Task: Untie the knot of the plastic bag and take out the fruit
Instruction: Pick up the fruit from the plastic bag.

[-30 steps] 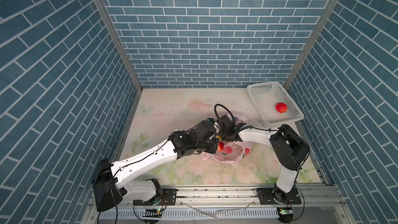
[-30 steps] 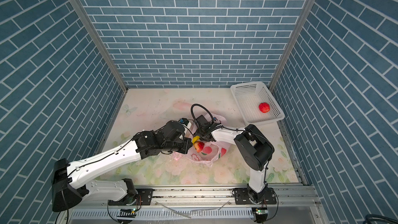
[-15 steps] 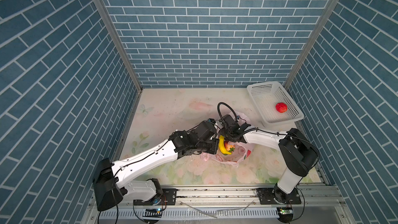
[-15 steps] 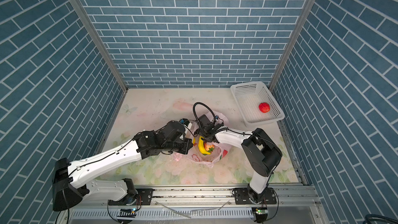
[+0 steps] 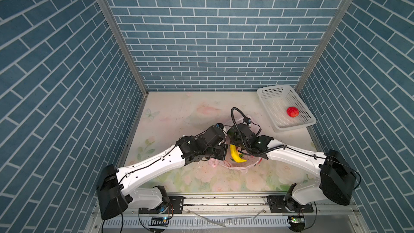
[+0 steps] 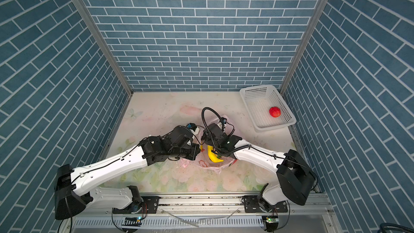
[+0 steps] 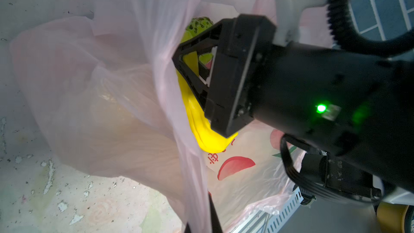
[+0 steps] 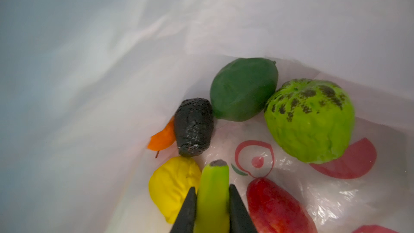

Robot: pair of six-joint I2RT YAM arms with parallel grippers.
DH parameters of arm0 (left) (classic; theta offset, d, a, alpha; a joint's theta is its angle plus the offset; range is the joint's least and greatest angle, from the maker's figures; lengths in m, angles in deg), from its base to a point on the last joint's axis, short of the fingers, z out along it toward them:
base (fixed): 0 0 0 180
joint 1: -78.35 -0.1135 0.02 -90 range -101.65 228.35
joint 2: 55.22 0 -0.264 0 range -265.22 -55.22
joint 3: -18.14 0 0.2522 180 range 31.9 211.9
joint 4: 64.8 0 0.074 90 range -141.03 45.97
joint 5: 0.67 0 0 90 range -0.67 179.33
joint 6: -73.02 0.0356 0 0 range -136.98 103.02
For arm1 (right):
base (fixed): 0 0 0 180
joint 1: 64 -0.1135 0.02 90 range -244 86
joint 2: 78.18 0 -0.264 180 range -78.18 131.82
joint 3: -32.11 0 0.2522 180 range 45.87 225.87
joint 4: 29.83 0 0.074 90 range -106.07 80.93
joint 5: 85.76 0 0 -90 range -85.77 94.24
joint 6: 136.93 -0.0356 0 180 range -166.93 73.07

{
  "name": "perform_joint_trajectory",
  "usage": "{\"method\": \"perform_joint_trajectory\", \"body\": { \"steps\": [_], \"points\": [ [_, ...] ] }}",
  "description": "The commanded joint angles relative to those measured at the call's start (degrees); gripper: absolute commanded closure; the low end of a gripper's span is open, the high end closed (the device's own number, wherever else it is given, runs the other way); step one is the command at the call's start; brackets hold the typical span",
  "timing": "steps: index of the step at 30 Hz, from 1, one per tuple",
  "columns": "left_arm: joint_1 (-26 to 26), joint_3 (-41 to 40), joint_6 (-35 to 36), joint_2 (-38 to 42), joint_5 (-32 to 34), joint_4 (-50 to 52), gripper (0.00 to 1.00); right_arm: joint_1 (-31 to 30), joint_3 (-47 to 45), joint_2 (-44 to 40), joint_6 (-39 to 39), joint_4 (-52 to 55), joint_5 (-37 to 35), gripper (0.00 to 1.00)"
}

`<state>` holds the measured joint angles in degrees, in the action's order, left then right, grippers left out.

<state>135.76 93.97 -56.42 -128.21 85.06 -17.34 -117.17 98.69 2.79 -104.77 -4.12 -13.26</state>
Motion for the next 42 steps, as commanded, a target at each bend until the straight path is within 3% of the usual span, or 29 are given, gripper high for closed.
{"method": "perform_joint_trajectory", "body": {
  "steps": [1,13,22,30,36,42],
  "points": [
    [0.1,0.8,0.3,-0.1,1.7,0.5,1.0,-0.5,-2.3,-3.3,4.6,1.1,-0.8,0.8],
    [0.1,0.7,0.2,-0.2,2.2,0.4,1.0,-3.4,-4.2,-12.6,14.6,-0.9,4.7,0.82],
    [0.1,0.9,0.2,0.3,2.6,0.8,1.0,-3.6,-3.6,-20.3,19.1,0.4,0.7,0.83],
    [0.0,0.5,0.2,-0.2,1.8,0.5,1.0,-3.4,1.6,-22.1,24.5,-0.3,-5.4,0.83],
    [0.0,0.6,0.2,0.0,2.0,0.8,1.0,-0.5,6.2,-22.7,27.2,-0.3,-5.7,0.82],
    [0.0,0.5,0.2,-0.2,1.9,0.4,1.0,6.5,8.3,-23.9,24.0,-1.7,-0.3,0.82]
  ]
}}
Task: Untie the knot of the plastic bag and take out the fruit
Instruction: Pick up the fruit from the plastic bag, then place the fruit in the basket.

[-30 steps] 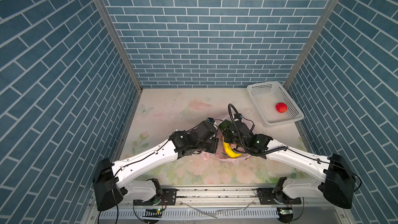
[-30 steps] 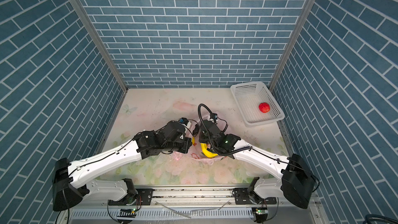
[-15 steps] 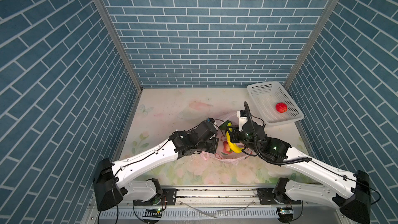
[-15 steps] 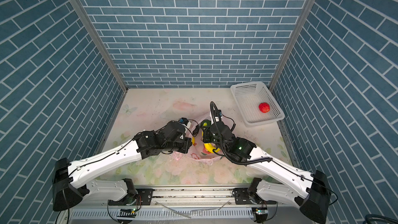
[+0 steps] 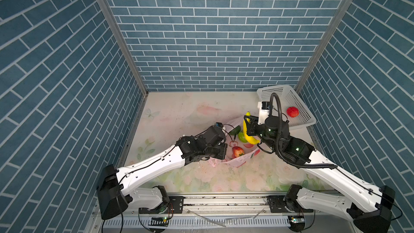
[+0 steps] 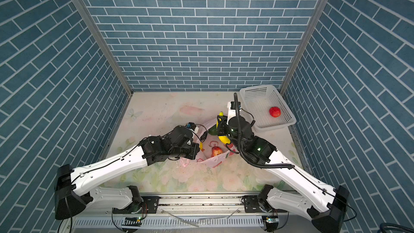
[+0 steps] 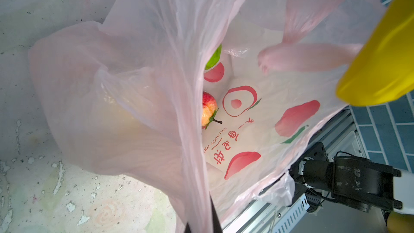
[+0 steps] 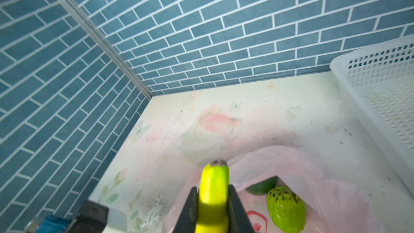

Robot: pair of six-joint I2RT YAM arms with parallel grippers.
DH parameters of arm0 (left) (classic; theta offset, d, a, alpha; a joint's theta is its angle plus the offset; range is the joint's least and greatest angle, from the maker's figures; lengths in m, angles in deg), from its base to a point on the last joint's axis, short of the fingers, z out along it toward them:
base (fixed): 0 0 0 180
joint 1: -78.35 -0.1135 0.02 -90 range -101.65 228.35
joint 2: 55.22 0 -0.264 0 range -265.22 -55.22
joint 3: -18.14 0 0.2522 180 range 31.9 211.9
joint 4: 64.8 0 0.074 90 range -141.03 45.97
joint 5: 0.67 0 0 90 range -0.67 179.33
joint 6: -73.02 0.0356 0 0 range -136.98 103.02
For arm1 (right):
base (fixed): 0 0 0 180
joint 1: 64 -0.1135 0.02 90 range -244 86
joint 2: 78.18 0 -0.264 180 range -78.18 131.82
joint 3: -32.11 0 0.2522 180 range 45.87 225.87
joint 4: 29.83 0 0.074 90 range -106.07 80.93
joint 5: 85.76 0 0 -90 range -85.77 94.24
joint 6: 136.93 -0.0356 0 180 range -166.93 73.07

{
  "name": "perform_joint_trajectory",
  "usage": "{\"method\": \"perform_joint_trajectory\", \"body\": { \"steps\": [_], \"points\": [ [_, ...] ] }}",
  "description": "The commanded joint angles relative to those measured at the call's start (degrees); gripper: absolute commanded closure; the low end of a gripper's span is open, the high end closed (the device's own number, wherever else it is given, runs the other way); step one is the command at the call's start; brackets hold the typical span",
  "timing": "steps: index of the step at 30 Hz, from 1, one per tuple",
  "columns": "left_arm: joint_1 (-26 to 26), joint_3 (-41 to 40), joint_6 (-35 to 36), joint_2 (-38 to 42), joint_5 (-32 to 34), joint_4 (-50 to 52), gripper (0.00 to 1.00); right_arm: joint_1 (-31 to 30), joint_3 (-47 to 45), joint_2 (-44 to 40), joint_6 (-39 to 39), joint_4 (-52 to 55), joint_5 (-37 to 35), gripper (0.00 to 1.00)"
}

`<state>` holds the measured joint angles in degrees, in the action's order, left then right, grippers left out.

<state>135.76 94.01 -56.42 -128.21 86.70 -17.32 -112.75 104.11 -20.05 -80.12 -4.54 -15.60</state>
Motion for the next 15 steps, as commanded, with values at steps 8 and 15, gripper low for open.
{"method": "perform_joint_trajectory", "body": {
  "steps": [8,15],
  "points": [
    [0.0,0.7,0.2,-0.4,-0.1,0.2,1.0,7.8,5.2,-1.1,-5.1,-3.0,5.6,0.83],
    [0.1,1.7,0.2,-0.9,0.0,-0.4,1.0,7.9,2.3,1.7,-14.5,-8.4,13.2,0.88]
  ]
}}
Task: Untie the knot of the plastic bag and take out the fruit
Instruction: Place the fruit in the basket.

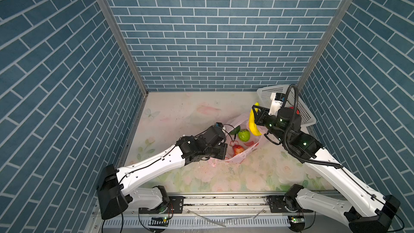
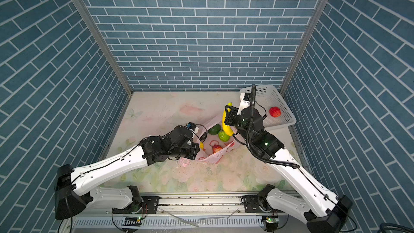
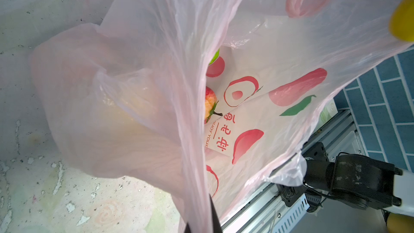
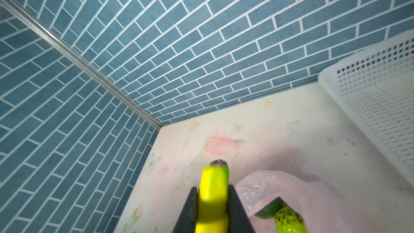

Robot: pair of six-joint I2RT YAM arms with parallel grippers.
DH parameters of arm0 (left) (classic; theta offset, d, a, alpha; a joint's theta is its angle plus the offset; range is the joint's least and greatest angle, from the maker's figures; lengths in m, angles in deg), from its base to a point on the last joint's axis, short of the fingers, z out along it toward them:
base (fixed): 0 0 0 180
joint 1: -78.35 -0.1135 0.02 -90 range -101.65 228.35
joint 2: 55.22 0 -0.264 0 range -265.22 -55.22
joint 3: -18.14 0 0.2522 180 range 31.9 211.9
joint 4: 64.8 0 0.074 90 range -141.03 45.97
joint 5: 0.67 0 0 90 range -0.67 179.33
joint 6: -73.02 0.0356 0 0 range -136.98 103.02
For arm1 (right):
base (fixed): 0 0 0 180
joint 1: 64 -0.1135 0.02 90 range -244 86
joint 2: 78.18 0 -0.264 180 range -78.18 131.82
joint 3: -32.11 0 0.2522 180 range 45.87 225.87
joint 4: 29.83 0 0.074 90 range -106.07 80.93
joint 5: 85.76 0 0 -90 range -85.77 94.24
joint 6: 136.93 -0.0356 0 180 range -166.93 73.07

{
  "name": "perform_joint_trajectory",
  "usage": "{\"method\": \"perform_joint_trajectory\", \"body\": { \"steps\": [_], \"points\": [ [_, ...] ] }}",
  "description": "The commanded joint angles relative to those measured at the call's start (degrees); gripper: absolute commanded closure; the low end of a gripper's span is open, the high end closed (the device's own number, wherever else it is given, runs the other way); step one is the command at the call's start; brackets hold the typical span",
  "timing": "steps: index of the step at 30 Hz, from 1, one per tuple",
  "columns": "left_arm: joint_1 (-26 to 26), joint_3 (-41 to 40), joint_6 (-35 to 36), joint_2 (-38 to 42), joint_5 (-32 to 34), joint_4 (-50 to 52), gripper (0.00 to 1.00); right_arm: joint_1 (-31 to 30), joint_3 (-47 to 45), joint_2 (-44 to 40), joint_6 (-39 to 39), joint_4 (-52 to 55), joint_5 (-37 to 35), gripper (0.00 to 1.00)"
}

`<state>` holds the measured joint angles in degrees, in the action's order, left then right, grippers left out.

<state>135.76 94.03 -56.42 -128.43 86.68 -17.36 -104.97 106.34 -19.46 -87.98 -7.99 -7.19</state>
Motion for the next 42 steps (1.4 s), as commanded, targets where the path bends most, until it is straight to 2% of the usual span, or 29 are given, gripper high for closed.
{"method": "perform_joint_trajectory", "body": {
  "steps": [1,7,13,18,22,32,38,42],
  "points": [
    [0.1,1.8,0.3,-0.8,0.1,-0.5,1.0,0.1,-1.4,1.6,-8.7,-6.4,6.2,0.89],
    [0.1,2.6,0.5,-1.4,0.2,-0.5,1.0,-1.0,-5.7,2.4,-13.6,-10.8,8.4,0.91],
    [0.1,2.5,0.7,-1.3,0.2,0.1,1.0,-0.2,-0.8,0.7,-8.6,-5.4,6.2,0.9],
    [0.1,2.3,0.6,-1.3,0.1,0.4,1.0,3.2,4.6,0.5,-3.5,-1.2,4.9,0.89],
    [0.0,2.4,0.8,-0.7,0.3,0.8,1.0,9.2,7.5,0.8,-0.2,2.7,4.1,0.89],
    [0.1,3.1,1.5,-0.2,0.7,2.4,1.0,27.7,7.9,5.1,1.5,2.3,10.2,0.89],
    [0.0,4.2,1.9,0.0,0.8,2.9,1.0,35.9,9.0,13.3,4.2,-1.3,10.6,0.88],
    [0.0,4.5,2.1,0.4,0.9,3.1,1.0,39.9,11.8,22.0,5.9,-3.2,11.2,0.89]
  ]
}}
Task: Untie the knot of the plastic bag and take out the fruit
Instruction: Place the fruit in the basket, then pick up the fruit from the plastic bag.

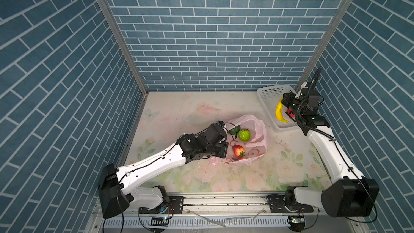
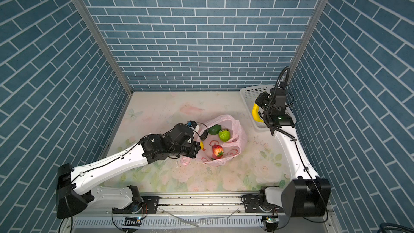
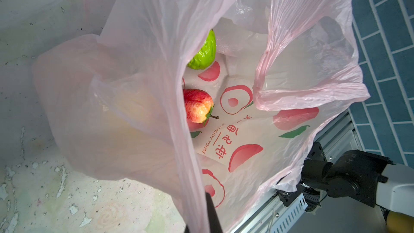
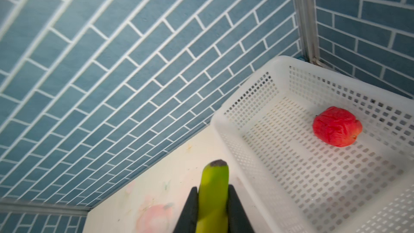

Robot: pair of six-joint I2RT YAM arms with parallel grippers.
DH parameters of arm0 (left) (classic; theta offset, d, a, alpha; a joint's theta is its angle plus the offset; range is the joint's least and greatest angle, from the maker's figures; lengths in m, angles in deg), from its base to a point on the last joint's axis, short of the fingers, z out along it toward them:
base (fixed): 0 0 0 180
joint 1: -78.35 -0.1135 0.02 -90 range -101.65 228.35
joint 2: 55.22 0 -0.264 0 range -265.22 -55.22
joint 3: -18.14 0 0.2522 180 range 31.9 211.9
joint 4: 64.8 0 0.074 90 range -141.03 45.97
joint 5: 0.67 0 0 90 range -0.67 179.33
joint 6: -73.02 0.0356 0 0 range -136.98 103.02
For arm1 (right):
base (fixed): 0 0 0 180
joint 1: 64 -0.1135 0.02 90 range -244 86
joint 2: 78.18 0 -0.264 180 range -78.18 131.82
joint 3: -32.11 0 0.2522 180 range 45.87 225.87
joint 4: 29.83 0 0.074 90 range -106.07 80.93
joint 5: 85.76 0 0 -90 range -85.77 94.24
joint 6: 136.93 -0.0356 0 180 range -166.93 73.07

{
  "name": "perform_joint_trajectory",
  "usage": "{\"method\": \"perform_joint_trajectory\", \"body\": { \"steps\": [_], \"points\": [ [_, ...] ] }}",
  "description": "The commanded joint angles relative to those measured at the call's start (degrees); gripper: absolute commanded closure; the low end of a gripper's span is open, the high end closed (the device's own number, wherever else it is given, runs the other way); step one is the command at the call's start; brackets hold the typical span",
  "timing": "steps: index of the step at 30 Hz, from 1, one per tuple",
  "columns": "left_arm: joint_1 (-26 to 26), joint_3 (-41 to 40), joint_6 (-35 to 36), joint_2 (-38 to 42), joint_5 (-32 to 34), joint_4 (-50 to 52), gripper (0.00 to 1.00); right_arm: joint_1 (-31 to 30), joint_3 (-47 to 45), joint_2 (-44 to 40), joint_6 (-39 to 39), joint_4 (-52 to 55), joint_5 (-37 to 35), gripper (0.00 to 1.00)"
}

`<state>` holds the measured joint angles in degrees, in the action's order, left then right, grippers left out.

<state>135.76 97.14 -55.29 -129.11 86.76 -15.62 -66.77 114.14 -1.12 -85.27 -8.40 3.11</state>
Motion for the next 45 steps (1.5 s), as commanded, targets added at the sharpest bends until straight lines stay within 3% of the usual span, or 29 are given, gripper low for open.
{"method": "perform_joint_trajectory", "body": {
  "steps": [1,10,14,18,21,27,32,39,45],
  "points": [
    [0.1,1.2,1.0,1.2,0.8,1.4,1.0,2.5,5.0,6.0,3.9,-3.0,0.8,0.89],
    [0.1,-0.1,0.3,2.5,0.8,0.8,1.0,5.1,15.4,23.7,10.5,-0.3,0.6,0.88],
    [0.1,-0.1,0.3,2.4,0.9,0.8,1.0,5.6,19.6,28.7,11.4,3.2,1.6,0.82],
    [0.0,-0.2,0.2,2.5,0.9,0.7,1.0,5.6,19.5,29.5,11.4,4.2,2.2,0.59],
    [0.0,-0.2,0.2,2.5,0.9,0.9,1.0,5.6,19.3,28.8,11.1,5.2,3.0,0.48],
    [0.0,-0.3,0.2,3.2,1.2,1.2,1.0,5.2,19.0,23.7,10.5,11.0,9.8,0.37],
    [0.1,-0.2,0.0,3.4,1.6,0.9,1.0,1.8,16.0,14.2,11.5,18.5,15.9,0.31],
    [0.0,-0.6,-0.1,3.1,1.4,0.1,1.0,-9.7,13.1,-1.0,13.5,32.4,21.0,0.27],
    [0.1,-1.2,-0.8,3.0,1.3,-1.3,1.0,-20.4,8.2,-10.2,9.0,37.7,22.0,0.29]
  ]
}}
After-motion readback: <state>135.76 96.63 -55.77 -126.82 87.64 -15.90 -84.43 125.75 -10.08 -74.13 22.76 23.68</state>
